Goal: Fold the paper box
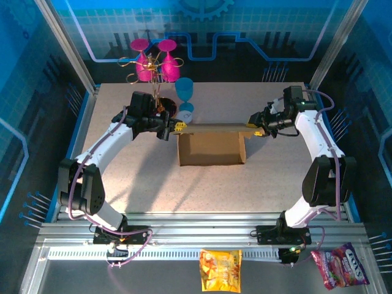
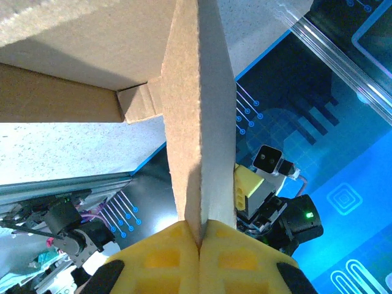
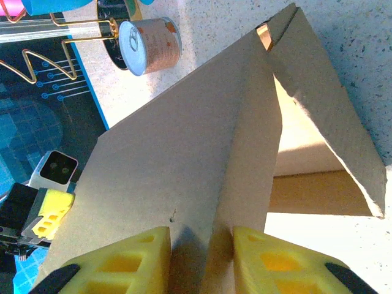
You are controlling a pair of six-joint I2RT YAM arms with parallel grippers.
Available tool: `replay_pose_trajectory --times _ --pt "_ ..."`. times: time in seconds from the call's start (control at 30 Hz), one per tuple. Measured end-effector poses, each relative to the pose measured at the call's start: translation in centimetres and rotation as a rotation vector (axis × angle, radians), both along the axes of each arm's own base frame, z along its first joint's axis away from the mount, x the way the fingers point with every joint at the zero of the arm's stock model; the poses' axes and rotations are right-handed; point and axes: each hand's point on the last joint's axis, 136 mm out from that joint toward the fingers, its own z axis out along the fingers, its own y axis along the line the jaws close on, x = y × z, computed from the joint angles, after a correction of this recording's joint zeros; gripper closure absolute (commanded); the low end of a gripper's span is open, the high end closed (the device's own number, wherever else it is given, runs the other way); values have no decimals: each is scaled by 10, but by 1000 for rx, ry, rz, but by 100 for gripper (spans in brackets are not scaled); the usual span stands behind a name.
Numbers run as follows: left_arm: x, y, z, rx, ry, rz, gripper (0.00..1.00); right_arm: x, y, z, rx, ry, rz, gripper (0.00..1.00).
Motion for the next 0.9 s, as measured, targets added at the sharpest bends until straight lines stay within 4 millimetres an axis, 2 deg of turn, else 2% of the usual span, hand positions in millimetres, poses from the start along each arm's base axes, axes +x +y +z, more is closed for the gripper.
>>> replay_pose_trajectory --times 0.3,0.57,0.73,0.9 --pt "0 -1 2 -8 -9 -6 100 0 0 11 -2 -17 -1 73" --pt "3 -3 4 -18 -28 -14 100 -7 -1 8 -49 -41 6 75" --pt "6 -3 -16 9 -12 -37 100 -7 -3 -7 -128 -62 23 75" --pt "5 -3 -39 45 3 -70 92 -9 -2 -26 -212 -74 51 75"
